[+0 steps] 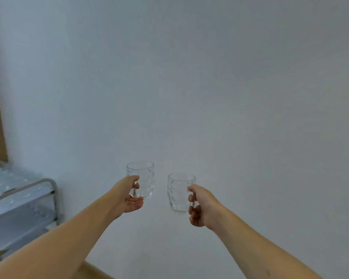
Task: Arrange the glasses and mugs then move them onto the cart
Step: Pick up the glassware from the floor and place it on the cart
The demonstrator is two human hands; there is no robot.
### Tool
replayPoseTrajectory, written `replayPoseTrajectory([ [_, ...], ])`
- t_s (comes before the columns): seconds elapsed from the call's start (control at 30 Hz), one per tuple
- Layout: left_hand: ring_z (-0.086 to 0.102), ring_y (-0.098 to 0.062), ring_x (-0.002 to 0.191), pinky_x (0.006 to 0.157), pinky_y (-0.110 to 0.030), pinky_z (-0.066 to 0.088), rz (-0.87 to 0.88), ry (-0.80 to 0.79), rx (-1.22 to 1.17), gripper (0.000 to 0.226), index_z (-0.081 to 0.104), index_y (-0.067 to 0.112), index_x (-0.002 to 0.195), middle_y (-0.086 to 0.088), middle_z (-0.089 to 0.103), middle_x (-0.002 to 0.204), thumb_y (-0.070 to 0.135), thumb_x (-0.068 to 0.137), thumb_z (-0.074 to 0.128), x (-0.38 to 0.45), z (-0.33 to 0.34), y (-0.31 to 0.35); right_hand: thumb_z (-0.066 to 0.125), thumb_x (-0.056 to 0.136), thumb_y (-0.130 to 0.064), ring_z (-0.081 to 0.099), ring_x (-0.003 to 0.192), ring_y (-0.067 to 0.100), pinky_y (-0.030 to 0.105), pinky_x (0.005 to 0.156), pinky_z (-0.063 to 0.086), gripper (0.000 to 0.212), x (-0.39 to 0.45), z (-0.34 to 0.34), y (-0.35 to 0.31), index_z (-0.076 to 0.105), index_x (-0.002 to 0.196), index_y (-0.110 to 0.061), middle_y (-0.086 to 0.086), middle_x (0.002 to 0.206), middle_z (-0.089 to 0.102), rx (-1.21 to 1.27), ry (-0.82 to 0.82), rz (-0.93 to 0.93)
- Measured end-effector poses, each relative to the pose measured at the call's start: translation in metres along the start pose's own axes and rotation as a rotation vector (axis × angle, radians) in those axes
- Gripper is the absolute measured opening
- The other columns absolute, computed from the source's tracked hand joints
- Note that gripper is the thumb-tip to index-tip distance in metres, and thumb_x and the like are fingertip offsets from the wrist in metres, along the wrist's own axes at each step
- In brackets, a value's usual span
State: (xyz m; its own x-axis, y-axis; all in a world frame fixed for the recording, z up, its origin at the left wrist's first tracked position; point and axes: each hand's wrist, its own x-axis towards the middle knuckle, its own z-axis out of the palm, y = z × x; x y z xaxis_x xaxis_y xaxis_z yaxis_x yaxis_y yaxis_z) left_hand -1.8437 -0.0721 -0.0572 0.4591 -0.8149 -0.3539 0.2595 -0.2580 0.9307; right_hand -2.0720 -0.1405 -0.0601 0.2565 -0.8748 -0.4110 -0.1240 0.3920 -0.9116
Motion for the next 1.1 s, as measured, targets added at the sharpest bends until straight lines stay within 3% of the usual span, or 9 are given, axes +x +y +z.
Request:
replayPoseTrajectory([
  [0.1, 0.063, -0.036, 0.075, 0.076, -0.044, 0.057, -0.009, 0.101, -0.058, 0.026, 0.054, 0.011, 0.088, -0.028, 0.063, 0.09, 0.035, 0.097, 0.06, 0.022, -0.05, 0.006, 0.062, 0.086, -0.04, 0.038, 0.046, 0.015, 0.023, 0.049, 0.04, 0.033, 0.03, 0.057, -0.009, 0.048, 0.066, -0.018, -0.001, 0.05, 0.043, -0.04, -0.092, 0.025],
  [0.37, 0.062, -0.033, 0.07, 0.063, -0.039, 0.056, -0.034, 0.347, -0.108, 0.028, 0.055, 0.01, 0.093, -0.028, 0.063, 0.09, 0.037, 0.098, 0.057, 0.082, -0.175, 0.034, 0.062, 0.086, -0.04, 0.036, 0.044, 0.014, 0.023, 0.048, 0.04, 0.034, 0.107, 0.211, -0.041, 0.048, 0.064, -0.018, 0.002, 0.056, 0.045, -0.129, -0.349, 0.071],
  [0.57, 0.063, -0.035, 0.076, 0.08, -0.044, 0.056, -0.026, 0.493, -0.162, 0.029, 0.056, 0.009, 0.093, -0.028, 0.065, 0.09, 0.038, 0.098, 0.059, 0.116, -0.247, 0.065, 0.06, 0.088, -0.04, 0.035, 0.044, 0.015, 0.023, 0.049, 0.04, 0.036, 0.155, 0.314, -0.066, 0.047, 0.063, -0.019, 0.003, 0.059, 0.046, -0.165, -0.502, 0.07],
  [0.73, 0.061, -0.035, 0.082, 0.074, -0.042, 0.056, -0.073, 0.612, -0.179, 0.03, 0.054, 0.007, 0.097, -0.028, 0.063, 0.095, 0.037, 0.099, 0.057, 0.123, -0.313, 0.071, 0.057, 0.09, -0.04, 0.031, 0.045, 0.012, 0.022, 0.05, 0.037, 0.038, 0.179, 0.4, -0.066, 0.045, 0.062, -0.018, 0.003, 0.055, 0.044, -0.219, -0.6, 0.122],
  [0.93, 0.062, -0.037, 0.088, 0.087, -0.044, 0.057, -0.144, 0.763, -0.219, 0.03, 0.054, 0.007, 0.098, -0.028, 0.063, 0.098, 0.037, 0.097, 0.058, 0.122, -0.404, 0.054, 0.058, 0.089, -0.041, 0.035, 0.05, 0.01, 0.019, 0.047, 0.035, 0.036, 0.187, 0.504, -0.042, 0.046, 0.063, -0.019, 0.0, 0.051, 0.043, -0.278, -0.725, 0.196],
  [1.1, 0.062, -0.035, 0.085, 0.075, -0.041, 0.057, -0.153, 0.821, -0.284, 0.029, 0.053, 0.009, 0.092, -0.028, 0.061, 0.099, 0.038, 0.097, 0.057, 0.121, -0.487, 0.047, 0.061, 0.087, -0.041, 0.038, 0.054, 0.011, 0.022, 0.043, 0.04, 0.031, 0.183, 0.597, -0.024, 0.051, 0.069, -0.019, 0.003, 0.063, 0.047, -0.334, -0.789, 0.22],
])
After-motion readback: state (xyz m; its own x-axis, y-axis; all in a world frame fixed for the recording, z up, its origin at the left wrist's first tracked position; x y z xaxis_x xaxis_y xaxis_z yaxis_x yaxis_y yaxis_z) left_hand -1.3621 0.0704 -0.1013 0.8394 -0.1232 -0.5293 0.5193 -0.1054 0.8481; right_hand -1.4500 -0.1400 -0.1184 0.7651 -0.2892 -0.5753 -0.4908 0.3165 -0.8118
